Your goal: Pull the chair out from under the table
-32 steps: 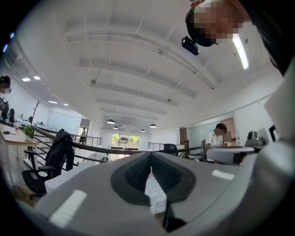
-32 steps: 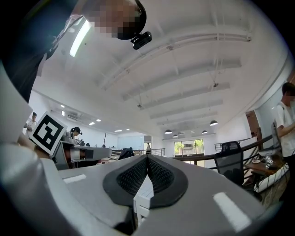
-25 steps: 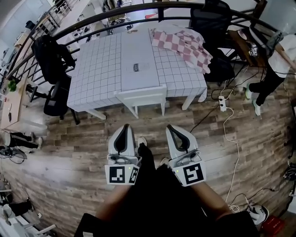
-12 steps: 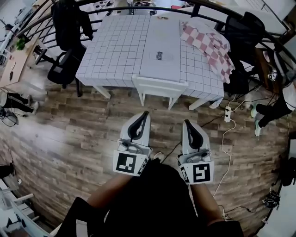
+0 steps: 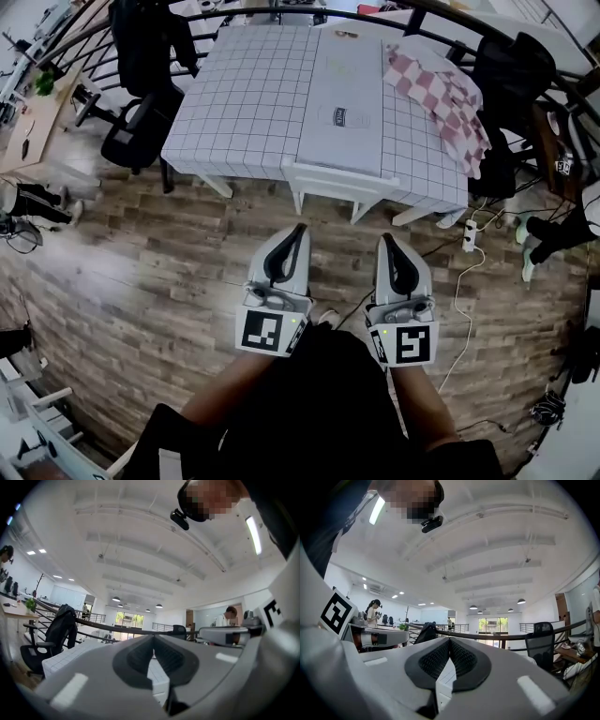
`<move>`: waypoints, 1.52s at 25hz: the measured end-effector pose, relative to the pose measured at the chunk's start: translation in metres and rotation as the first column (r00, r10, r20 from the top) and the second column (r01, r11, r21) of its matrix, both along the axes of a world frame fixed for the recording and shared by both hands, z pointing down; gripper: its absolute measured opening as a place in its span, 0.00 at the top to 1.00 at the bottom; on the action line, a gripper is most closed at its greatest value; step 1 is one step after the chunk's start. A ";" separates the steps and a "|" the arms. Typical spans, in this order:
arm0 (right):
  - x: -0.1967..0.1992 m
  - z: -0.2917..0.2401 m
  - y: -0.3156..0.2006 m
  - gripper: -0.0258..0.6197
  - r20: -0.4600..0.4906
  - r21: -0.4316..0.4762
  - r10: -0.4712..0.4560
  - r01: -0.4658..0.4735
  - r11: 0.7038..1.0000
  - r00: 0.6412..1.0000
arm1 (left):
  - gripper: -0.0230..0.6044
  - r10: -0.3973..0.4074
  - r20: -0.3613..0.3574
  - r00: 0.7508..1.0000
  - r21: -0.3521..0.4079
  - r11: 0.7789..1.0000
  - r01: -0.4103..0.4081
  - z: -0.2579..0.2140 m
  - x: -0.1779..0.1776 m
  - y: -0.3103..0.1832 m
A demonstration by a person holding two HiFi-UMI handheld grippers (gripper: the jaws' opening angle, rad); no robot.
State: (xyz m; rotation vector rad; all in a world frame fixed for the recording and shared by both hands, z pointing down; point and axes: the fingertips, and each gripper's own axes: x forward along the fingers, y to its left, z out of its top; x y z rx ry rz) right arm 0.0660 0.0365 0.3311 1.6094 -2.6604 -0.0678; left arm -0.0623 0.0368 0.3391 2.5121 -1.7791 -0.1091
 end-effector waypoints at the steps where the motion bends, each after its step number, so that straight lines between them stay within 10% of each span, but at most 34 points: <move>1: -0.002 0.001 -0.006 0.96 0.000 -0.005 0.003 -0.003 1.000 1.000 | 0.95 -0.003 0.000 1.000 -0.002 1.000 0.003 0.001 -0.004 -0.005; 21: -0.020 0.023 -0.138 0.96 -0.059 -0.075 0.154 -0.158 0.985 0.986 | 0.95 0.111 -0.032 0.993 -0.041 0.993 -0.112 0.029 -0.053 -0.155; 38: 0.010 0.075 -0.202 0.96 -0.143 -0.225 0.003 -0.036 0.974 0.990 | 0.95 0.166 -0.032 0.986 -0.263 0.950 -0.168 0.104 -0.017 -0.205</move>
